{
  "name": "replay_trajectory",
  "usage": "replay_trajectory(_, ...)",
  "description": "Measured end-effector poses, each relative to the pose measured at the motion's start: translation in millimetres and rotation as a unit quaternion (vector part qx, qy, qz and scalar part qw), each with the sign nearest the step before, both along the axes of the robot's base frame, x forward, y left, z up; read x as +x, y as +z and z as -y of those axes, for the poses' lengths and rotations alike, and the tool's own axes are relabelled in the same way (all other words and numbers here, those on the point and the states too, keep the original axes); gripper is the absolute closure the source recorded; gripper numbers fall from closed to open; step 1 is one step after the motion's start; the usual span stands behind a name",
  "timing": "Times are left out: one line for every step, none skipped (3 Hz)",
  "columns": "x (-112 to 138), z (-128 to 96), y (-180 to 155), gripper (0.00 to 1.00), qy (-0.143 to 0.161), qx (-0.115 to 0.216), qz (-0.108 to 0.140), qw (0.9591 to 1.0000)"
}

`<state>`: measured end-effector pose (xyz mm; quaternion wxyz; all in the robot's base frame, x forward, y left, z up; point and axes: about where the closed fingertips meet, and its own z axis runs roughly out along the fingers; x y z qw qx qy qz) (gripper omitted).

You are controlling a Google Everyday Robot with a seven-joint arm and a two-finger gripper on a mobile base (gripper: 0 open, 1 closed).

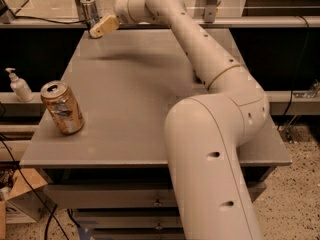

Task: Move redbull can near orange can

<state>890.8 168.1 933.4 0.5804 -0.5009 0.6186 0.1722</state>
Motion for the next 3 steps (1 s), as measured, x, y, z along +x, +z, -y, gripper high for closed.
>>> replay_trajectory(5.2, -19.4, -2.5, 0.00, 0.013, 0.021, -0.012, 0.9996)
replay_trajectory(5.2, -19.6, -2.6, 0.00, 0.013, 0.021, -0.012, 0.9996)
replay_trajectory(14.2, -20.0, -4.2, 0.00, -0.016, 0.016, -0.008, 0.9997)
